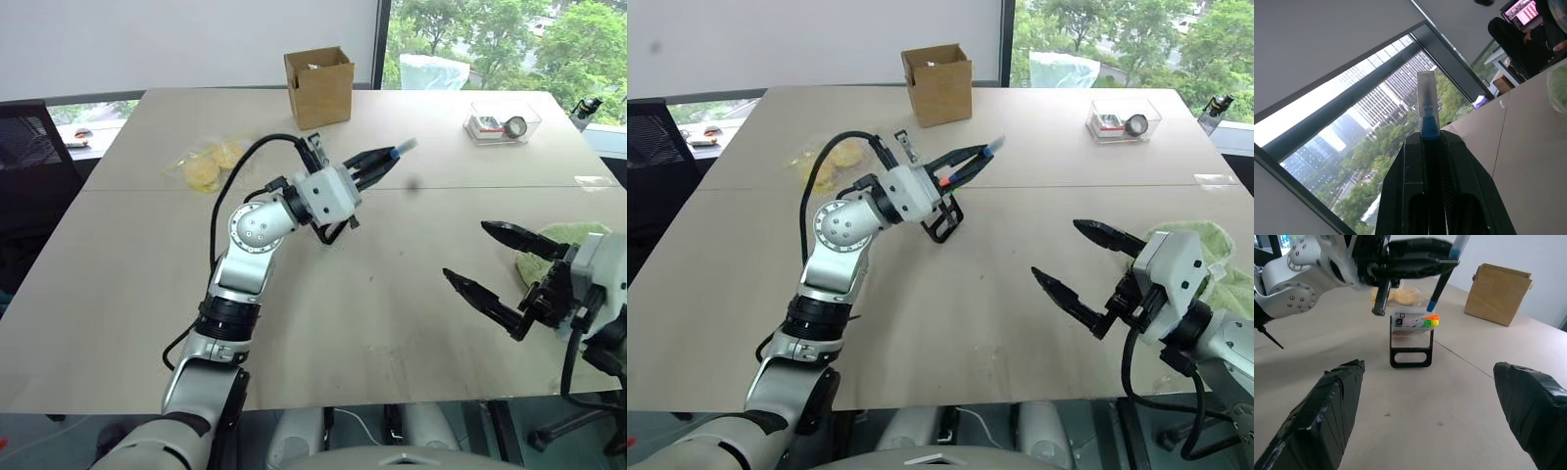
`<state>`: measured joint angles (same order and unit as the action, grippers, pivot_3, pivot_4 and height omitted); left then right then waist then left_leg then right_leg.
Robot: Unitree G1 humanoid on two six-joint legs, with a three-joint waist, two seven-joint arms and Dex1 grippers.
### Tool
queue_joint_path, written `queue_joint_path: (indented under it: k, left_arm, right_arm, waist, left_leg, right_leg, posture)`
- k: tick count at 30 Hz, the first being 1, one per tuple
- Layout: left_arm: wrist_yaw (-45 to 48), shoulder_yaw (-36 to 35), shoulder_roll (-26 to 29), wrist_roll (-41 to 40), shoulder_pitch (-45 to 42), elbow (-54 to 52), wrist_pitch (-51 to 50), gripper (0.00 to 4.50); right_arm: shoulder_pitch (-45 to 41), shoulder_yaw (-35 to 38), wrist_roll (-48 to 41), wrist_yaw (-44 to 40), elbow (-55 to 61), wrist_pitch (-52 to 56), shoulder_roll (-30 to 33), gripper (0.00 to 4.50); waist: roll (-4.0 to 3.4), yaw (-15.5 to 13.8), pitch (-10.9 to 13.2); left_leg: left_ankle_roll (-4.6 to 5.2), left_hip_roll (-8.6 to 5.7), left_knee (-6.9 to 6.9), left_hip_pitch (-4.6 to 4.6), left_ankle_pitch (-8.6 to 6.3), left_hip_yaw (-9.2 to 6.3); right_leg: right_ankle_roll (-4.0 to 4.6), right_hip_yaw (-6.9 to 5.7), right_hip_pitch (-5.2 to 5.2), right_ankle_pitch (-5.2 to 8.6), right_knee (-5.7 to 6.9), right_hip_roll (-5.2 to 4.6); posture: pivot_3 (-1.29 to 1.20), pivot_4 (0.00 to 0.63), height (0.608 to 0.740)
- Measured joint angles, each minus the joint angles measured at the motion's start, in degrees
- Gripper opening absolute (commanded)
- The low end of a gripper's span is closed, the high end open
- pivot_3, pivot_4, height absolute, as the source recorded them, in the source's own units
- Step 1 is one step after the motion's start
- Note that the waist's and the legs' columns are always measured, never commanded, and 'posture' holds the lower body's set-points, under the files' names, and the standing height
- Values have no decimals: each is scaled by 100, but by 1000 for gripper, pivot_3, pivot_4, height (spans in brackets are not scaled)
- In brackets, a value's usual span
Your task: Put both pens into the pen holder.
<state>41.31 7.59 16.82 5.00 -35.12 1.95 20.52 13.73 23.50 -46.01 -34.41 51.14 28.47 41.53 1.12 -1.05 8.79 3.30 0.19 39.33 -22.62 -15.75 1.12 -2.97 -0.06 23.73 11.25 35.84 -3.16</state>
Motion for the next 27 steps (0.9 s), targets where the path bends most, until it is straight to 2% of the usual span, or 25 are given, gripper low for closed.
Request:
queue_joint_path:
  k: [20, 21, 22, 23, 24, 25, 27]
  left_arm:
    - [-664, 150, 715, 543, 282, 701, 388, 15]
    - [-739, 144, 777, 611, 285, 774, 395, 430]
    - [-792, 116, 864, 617, 334, 792, 395, 1032]
    - [-804, 102, 876, 617, 346, 792, 395, 1199]
    - [-811, 72, 892, 599, 357, 784, 393, 1855]
    - [-800, 55, 898, 554, 381, 757, 365, 1898]
    - [-637, -59, 885, 31, 585, 367, 28, 2472]
  right_arm:
    - [293, 167, -150, -9, 9, 0, 16, 4500]
    - [307, 167, -148, -12, 10, 0, 16, 4500]
    - [336, 167, -143, -14, 9, 0, 16, 4500]
    - [337, 167, -140, -14, 9, 0, 16, 4500]
    - [336, 166, -115, -15, 9, -1, 16, 4500]
    - [337, 165, -97, -12, 9, -1, 16, 4500]
    - [357, 159, 28, 13, 2, -1, 18, 4500]
  waist:
    - [0, 15, 0]
    - [0, 14, 0]
    - [0, 15, 0]
    - [0, 16, 0]
    - [0, 8, 0]
    - [0, 10, 0]
    - [0, 23, 1]
  left_leg:
    - [0, 2, 0, 1, 0, 1]
    - [0, 2, 0, 1, 0, 1]
    - [0, 3, -1, 0, 0, 1]
    - [0, 3, -1, 0, 0, 1]
    - [0, 3, -1, 0, 0, 0]
    - [0, 3, -2, 0, 0, 1]
    - [0, 6, -2, -3, 0, 1]
  right_leg:
    - [-13, 0, 0, -6, -1, 0]
    - [-13, 0, 0, -6, -1, 0]
    - [-13, 0, 1, -6, -1, -1]
    - [-13, 0, 1, -6, -1, -1]
    - [-13, -2, 0, -6, -2, -3]
    - [-13, -2, 0, -6, -2, -4]
    - [-13, -3, 2, -6, -3, -8]
  posture:
    - [0, 150, 740]
    - [0, 150, 740]
    - [0, 150, 740]
    - [0, 150, 740]
    - [0, 150, 740]
    - [0, 150, 740]
    - [0, 150, 740]
